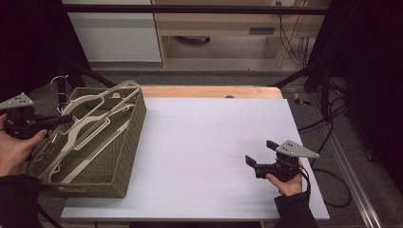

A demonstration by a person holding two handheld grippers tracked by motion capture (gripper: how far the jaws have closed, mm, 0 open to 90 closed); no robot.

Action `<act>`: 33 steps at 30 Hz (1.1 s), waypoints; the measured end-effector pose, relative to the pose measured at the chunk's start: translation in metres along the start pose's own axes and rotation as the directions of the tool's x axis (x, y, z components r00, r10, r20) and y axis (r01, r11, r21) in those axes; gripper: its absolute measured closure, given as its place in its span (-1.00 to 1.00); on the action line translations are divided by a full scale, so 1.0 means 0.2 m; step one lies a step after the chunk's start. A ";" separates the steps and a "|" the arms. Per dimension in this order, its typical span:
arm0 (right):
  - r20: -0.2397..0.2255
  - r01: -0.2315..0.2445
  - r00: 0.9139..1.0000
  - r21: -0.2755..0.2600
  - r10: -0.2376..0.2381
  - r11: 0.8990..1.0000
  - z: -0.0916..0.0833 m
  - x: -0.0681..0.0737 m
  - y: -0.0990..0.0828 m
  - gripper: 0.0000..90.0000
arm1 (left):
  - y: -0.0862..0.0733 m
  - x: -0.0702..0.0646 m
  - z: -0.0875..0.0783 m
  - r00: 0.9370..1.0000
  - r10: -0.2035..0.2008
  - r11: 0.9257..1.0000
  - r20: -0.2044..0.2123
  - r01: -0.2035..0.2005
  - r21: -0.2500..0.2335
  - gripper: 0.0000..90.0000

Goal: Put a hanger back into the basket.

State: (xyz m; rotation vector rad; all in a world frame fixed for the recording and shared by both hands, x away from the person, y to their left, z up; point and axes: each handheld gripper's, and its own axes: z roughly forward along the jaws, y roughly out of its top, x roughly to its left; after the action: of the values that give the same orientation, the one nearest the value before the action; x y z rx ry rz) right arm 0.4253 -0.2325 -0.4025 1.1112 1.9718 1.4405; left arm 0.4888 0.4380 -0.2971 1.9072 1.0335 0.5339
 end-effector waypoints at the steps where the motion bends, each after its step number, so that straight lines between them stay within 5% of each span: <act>1: -0.002 -0.002 1.000 0.001 0.002 1.000 0.00 0.00 0.00 -0.92 | 0.00 0.00 0.01 1.000 0.003 1.000 -0.008 -0.003 0.010 0.91; 8: -0.003 -0.004 1.000 0.004 0.004 1.000 0.00 0.00 0.00 -0.92 | -0.02 0.03 0.08 0.999 -0.004 0.996 -0.036 0.008 0.093 0.91; 12: -0.004 -0.005 1.000 0.003 0.005 1.000 0.00 0.00 0.00 -0.92 | -0.09 0.04 0.12 0.998 -0.055 0.995 0.011 0.054 0.079 0.91; 21: -0.005 -0.001 1.000 0.006 0.001 1.000 0.01 0.00 0.00 -0.92 | -0.23 0.05 0.24 0.988 -0.155 0.981 0.025 0.151 0.118 0.90; 25: -0.004 -0.003 1.000 0.003 0.003 1.000 0.00 0.00 0.00 -0.92 | -0.25 0.05 0.27 0.986 -0.165 0.978 0.019 0.161 0.134 0.89; 30: -0.003 -0.003 1.000 0.001 0.003 1.000 0.00 0.00 0.00 -0.92 | -0.28 0.08 0.27 0.978 -0.200 0.972 -0.056 0.205 0.113 0.86; 33: -0.002 -0.002 1.000 0.004 0.002 1.000 0.00 0.00 0.00 -0.92 | -0.29 0.09 0.28 0.971 -0.189 0.965 -0.149 0.212 0.157 0.81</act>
State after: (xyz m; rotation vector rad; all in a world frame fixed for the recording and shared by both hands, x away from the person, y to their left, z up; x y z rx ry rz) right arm 0.4253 -0.2319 -0.4022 1.1139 1.9768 1.4394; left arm 0.5119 0.4406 -0.3774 1.9072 1.3823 0.4718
